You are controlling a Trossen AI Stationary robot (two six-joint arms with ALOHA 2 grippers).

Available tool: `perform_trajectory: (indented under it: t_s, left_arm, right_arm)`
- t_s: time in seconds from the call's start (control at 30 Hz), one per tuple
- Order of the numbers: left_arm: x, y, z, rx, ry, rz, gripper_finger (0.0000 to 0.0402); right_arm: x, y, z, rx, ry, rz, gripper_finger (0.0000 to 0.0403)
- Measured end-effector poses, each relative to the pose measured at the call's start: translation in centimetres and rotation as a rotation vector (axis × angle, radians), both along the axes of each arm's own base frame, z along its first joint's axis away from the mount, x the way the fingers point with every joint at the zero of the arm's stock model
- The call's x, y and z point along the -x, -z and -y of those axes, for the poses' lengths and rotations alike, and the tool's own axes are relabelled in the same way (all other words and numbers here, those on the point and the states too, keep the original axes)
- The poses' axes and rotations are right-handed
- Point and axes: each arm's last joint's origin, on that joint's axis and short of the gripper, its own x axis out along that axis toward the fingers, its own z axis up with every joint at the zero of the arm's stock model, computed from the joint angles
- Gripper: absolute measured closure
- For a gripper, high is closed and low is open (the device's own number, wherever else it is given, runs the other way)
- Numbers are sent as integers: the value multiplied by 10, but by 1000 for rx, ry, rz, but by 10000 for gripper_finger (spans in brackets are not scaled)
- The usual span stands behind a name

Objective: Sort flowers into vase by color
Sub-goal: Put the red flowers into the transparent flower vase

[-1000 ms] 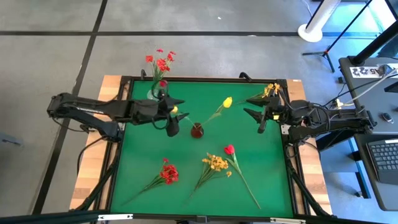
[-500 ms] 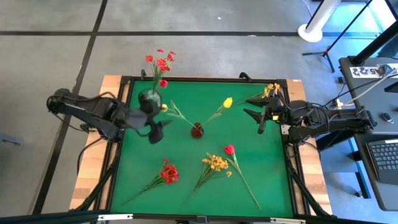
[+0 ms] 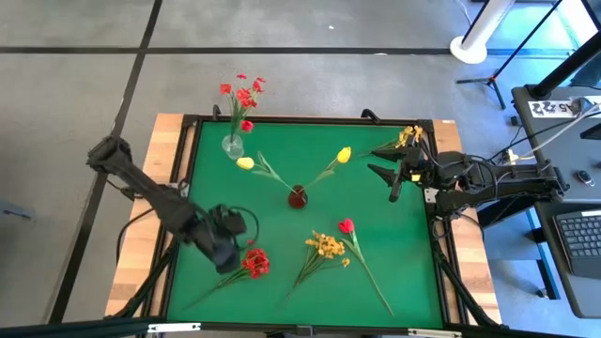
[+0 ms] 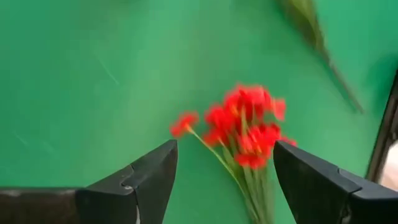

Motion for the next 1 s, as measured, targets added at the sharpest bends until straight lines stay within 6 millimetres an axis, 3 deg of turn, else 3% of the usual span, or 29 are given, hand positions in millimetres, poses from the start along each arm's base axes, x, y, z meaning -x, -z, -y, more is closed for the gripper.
perform_trajectory:
  t_s: [0.2, 0.43, 0.7, 0.87, 1.0]
  left_arm:
    - [-7, 45, 33, 173, -82, -259, 143]
    - [-15, 81, 69, 240, -67, -301, 143]
    - [-17, 117, 69, 119, -137, -429, 143]
    - [-21, 126, 64, 89, -139, -478, 149]
    - [-22, 126, 60, 77, -116, -485, 183]
  right_arm:
    - [0, 0, 0, -7, -2, 3, 214]
    - [-3, 1, 0, -8, -2, -3, 214]
    - [-3, 1, 0, -10, -7, -4, 214]
    - [-3, 2, -1, -16, -21, -5, 214]
    - [-3, 2, -1, -16, -21, -8, 214]
